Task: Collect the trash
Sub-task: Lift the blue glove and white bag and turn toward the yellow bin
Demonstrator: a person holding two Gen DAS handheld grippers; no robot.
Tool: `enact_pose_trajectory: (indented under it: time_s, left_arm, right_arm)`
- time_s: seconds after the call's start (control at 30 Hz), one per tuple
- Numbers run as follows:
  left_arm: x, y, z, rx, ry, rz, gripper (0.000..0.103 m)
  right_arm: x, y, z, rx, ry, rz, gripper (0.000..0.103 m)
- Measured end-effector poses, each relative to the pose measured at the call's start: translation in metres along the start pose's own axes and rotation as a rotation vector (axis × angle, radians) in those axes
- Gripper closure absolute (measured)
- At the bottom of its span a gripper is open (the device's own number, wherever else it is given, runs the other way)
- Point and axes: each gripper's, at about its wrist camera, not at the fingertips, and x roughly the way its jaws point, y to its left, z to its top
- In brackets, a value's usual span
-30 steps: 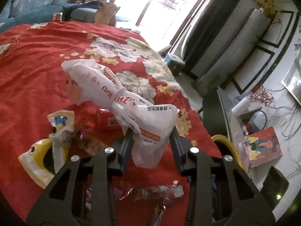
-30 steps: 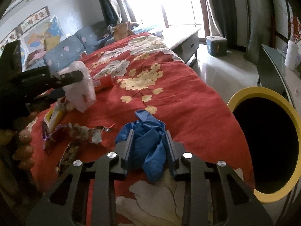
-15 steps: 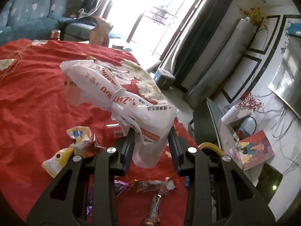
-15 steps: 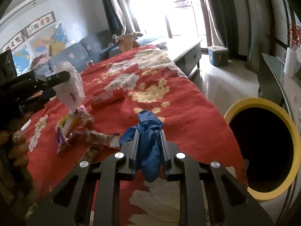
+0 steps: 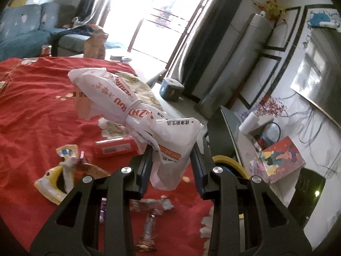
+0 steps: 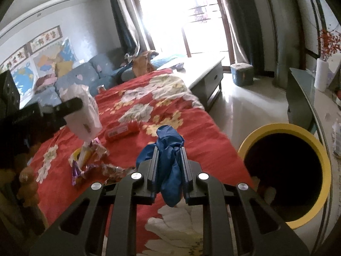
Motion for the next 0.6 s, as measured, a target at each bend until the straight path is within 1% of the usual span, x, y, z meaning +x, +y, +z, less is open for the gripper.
enact_pose_trajectory:
  time_s: [0.6]
  left_arm:
    - [0.024, -0.067, -0.027, 0.154, 0.09, -0.085, 0.076]
  right_arm:
    - [-0.029, -0.051, 0.015, 0.102, -0.074, -0.08, 0.086]
